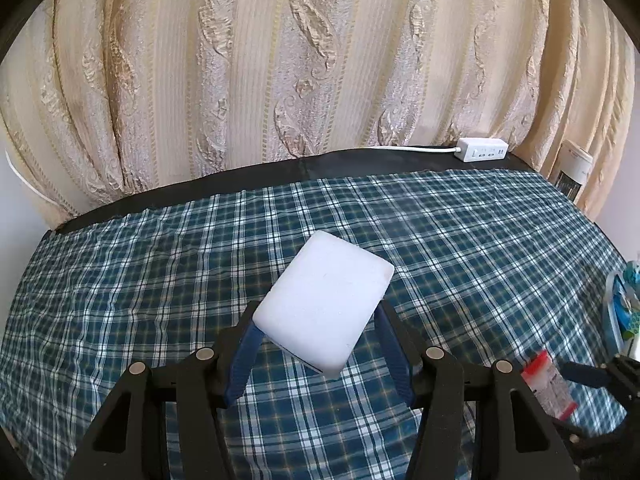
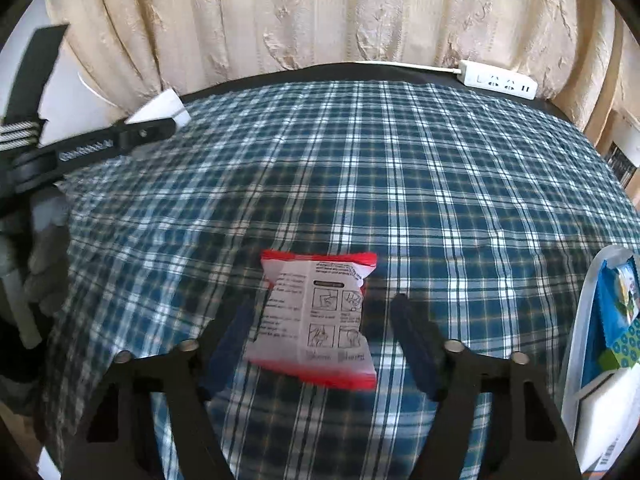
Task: Organize objects
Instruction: 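Carry the snack packet and the sponge over the clear basin with both grippers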
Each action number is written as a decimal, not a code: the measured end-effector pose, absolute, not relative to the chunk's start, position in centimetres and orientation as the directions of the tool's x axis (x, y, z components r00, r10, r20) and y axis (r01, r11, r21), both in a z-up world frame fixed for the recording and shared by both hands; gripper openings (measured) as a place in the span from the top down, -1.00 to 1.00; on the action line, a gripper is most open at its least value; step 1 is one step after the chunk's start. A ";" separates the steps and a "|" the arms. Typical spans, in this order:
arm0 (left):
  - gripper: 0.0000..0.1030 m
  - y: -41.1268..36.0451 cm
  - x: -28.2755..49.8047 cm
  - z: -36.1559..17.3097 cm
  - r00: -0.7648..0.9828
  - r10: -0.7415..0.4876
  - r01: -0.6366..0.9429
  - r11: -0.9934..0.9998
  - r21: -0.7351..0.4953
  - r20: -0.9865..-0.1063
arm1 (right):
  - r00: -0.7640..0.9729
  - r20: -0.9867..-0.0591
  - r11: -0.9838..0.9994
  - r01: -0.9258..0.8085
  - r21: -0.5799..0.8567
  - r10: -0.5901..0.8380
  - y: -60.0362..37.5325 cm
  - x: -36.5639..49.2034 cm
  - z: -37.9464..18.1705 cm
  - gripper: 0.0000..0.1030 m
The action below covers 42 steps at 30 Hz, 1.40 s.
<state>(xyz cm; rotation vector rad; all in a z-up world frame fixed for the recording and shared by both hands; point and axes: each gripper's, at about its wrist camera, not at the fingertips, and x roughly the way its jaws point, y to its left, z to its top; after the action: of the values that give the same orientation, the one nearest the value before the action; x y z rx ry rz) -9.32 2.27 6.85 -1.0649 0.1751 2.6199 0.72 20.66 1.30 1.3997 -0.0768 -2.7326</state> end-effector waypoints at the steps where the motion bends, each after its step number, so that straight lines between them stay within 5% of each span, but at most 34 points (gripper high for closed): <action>1: -0.16 2.3 -9.3 6.8 -0.676 0.236 -0.328 -0.945 -0.002 -0.697 | -0.578 -0.812 -0.997 0.039 0.067 -0.077 20.5 0.6 1.1 -0.13; 23: -0.16 4.2 -7.5 7.6 -0.676 0.277 -0.392 -0.920 0.015 -0.683 | -0.687 -0.723 -0.991 -0.037 0.128 -0.067 23.2 5.5 6.1 0.01; 42: -0.16 5.5 -4.4 9.2 -0.681 0.281 -0.403 -0.915 0.025 -0.676 | -0.693 -0.708 -0.940 -0.318 0.125 0.140 35.4 14.0 8.3 0.01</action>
<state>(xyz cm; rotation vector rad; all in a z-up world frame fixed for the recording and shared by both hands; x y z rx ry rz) -4.44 5.52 9.17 -0.9930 0.2430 2.5683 13.95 35.37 8.26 1.2703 -0.4087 -3.1201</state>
